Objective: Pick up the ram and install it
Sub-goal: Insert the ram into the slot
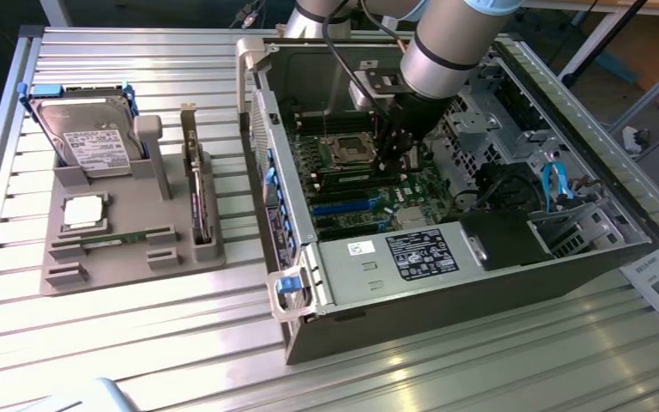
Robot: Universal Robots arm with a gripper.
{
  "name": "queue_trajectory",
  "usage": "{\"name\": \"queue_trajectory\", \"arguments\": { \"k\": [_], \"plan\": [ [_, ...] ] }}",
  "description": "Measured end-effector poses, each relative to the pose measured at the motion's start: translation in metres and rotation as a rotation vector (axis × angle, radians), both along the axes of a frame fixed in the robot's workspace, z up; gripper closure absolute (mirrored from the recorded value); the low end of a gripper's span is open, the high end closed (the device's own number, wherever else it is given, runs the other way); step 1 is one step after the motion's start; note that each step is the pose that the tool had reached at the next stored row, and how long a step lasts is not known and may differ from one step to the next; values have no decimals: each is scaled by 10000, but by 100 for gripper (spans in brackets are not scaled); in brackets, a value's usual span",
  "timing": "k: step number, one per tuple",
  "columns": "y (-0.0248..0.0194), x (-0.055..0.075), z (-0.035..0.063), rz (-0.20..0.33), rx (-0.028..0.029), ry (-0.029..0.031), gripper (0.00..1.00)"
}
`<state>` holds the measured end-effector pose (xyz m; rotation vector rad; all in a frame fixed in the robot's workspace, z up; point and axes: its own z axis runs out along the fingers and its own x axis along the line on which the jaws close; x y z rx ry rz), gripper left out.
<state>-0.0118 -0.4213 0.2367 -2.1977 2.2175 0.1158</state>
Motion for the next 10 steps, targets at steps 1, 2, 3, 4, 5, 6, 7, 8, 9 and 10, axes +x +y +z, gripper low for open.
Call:
{"name": "queue_trajectory", "arguments": {
  "k": [1, 2, 3, 4, 5, 6, 7, 8, 9, 10],
  "plan": [
    [0, 0, 0, -1, 0, 0, 88],
    [0, 0, 1, -1, -1, 0, 88],
    [1, 0, 1, -2, -2, 0, 88],
    [1, 0, 0, -3, 0, 0, 88],
    [2, 0, 1, -3, 0, 0, 88],
    [2, 0, 2, -3, 0, 0, 88],
    [2, 0, 7, -3, -1, 1, 88],
    [2, 0, 11, -3, 1, 2, 88],
    [2, 0, 11, -3, 2, 2, 88],
    [2, 0, 11, -3, 2, 2, 88]
  ]
}}
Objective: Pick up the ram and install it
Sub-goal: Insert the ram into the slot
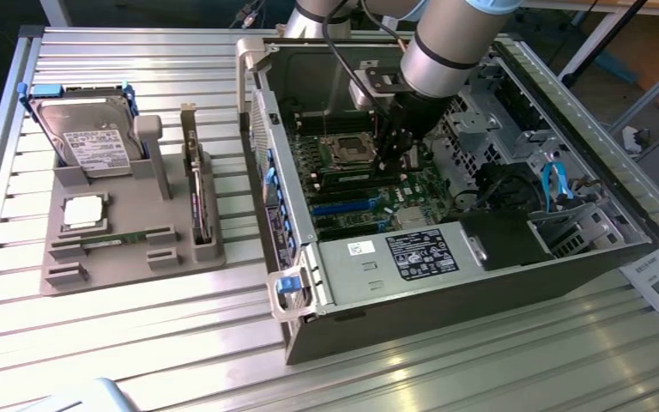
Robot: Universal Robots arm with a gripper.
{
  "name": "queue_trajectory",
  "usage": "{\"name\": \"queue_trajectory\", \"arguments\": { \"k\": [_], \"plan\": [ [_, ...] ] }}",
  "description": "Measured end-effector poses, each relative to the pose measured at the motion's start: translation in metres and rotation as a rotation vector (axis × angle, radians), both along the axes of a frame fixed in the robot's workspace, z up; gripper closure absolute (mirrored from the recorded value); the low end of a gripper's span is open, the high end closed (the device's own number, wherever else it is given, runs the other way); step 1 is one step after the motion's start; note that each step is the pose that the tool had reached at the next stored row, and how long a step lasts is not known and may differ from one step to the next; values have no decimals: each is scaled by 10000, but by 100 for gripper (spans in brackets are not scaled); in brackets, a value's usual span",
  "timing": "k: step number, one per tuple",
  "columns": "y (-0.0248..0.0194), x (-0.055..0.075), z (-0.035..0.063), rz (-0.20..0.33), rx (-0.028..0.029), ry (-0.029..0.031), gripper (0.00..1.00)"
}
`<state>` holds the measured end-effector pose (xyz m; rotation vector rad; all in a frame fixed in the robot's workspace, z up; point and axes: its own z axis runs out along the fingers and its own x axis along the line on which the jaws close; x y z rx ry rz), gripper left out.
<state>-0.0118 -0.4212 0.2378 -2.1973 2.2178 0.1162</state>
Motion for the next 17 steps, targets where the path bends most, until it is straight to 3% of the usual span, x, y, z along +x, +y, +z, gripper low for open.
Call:
{"name": "queue_trajectory", "arguments": {
  "k": [17],
  "plan": [
    [3, 0, 32, 0, -2, -17, 88]
  ]
}}
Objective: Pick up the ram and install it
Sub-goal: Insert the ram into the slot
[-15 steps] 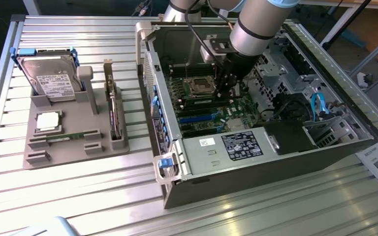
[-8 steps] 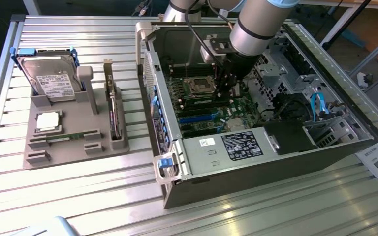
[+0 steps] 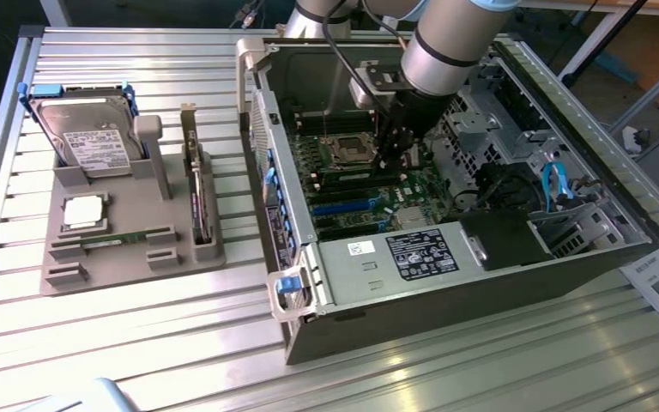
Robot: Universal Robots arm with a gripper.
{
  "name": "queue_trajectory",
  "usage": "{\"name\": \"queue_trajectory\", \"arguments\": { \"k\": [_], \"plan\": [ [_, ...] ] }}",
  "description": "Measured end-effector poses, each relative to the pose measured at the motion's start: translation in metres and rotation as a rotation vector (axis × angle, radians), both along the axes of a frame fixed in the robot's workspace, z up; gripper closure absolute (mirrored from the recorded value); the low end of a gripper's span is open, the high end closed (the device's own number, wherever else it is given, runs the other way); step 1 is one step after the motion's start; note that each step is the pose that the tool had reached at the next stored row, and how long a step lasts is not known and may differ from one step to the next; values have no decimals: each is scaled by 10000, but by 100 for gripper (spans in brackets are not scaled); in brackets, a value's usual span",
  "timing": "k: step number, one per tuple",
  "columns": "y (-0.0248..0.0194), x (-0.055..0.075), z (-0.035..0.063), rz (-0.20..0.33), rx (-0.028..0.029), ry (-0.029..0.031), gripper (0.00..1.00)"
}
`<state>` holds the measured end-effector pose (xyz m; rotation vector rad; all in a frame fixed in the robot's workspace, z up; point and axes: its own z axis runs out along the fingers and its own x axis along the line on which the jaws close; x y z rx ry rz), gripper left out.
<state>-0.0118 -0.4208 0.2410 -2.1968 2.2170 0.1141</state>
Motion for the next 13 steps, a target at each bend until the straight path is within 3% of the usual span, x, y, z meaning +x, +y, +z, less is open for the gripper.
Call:
{"name": "queue_trajectory", "arguments": {
  "k": [13],
  "plan": [
    [0, -2, 1, 1, -1, 16, 88]
  ]
}}
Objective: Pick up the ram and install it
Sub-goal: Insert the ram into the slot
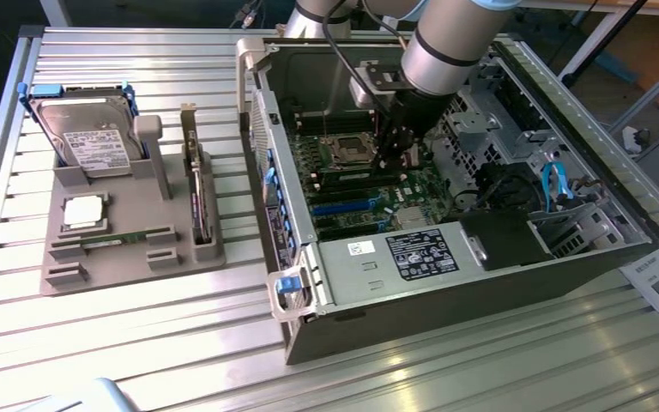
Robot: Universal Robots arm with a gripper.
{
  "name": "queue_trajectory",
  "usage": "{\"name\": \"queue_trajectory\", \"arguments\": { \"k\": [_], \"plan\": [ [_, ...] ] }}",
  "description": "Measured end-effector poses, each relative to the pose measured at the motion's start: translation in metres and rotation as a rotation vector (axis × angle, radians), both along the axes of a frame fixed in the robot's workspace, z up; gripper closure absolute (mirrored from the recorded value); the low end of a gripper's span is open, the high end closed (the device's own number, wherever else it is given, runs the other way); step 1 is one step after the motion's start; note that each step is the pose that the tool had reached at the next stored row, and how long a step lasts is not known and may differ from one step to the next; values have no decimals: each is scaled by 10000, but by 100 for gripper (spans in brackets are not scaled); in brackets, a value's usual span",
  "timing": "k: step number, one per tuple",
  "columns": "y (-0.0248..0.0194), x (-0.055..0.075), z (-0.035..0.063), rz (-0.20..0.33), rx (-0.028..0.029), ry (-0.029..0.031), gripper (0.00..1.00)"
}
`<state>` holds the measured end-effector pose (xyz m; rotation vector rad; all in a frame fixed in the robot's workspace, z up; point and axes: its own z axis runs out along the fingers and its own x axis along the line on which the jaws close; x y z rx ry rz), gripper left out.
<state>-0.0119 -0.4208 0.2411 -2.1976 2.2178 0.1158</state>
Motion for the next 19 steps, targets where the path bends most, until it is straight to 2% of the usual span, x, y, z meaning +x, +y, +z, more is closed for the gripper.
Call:
{"name": "queue_trajectory", "arguments": {
  "k": [2, 3, 19],
  "plan": [
    [0, 4, 0, 0, 0, 41, 88],
    [0, 4, 0, 0, 0, 43, 88],
    [0, 18, -12, 0, 1, 44, 88]
  ]
}}
